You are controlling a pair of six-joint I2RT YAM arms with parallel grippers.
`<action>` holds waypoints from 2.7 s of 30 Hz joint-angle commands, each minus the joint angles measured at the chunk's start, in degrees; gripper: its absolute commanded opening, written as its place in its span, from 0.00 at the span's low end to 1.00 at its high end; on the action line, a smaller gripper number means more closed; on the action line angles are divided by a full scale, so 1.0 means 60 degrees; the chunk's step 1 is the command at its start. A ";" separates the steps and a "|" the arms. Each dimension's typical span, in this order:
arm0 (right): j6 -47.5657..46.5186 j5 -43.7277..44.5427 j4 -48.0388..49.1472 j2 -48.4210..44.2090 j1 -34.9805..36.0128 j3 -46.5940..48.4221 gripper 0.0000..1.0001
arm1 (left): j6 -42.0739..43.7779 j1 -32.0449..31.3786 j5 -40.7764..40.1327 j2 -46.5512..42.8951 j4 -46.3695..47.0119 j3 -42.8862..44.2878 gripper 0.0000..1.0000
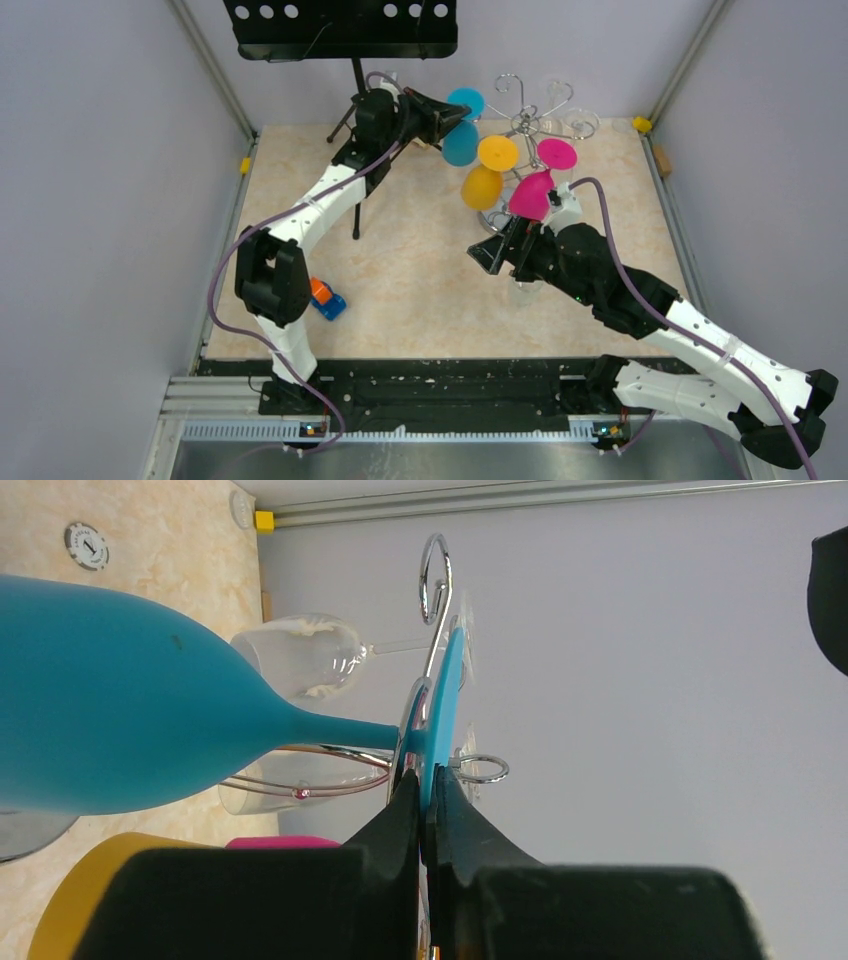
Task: Place the wine glass upside down on the wine glass rack
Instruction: Turn the wine glass upside down at the wine rack, then adjust the wine rack at the center of the board.
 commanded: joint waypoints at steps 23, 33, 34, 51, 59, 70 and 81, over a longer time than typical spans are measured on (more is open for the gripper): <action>-0.0091 0.0017 0.0349 -0.0025 -0.0070 0.0063 0.97 | 0.0506 -0.0083 0.0833 -0.0858 0.0275 -0.0257 0.00; -0.0094 0.0029 0.0307 -0.0038 -0.0069 0.0061 0.97 | 0.0971 -0.0099 0.0967 -0.1096 -0.0017 -0.0289 0.29; -0.0087 0.0028 0.0297 -0.0044 -0.0068 0.0068 0.97 | 0.1003 -0.0096 0.0992 -0.1118 -0.0054 -0.0292 0.34; -0.0096 -0.0229 -0.0160 0.0422 -0.0072 0.0765 0.98 | 0.3879 0.0021 -0.0222 -0.3488 -0.2856 -0.1198 0.88; 0.0127 -0.0520 -0.1535 0.1536 -0.0066 0.2556 0.98 | 0.7428 0.0060 -0.1562 -0.5722 -0.5898 -0.2086 0.91; -0.0132 0.0900 -0.2736 0.2205 -0.0068 0.5307 0.98 | 0.9966 0.0061 -0.2814 -0.8001 -0.8107 -0.4206 0.91; -0.2284 0.4545 -0.1775 0.3204 -0.0069 0.7415 0.93 | 0.9680 0.0062 -0.2514 -0.8938 -0.8713 -0.4731 0.87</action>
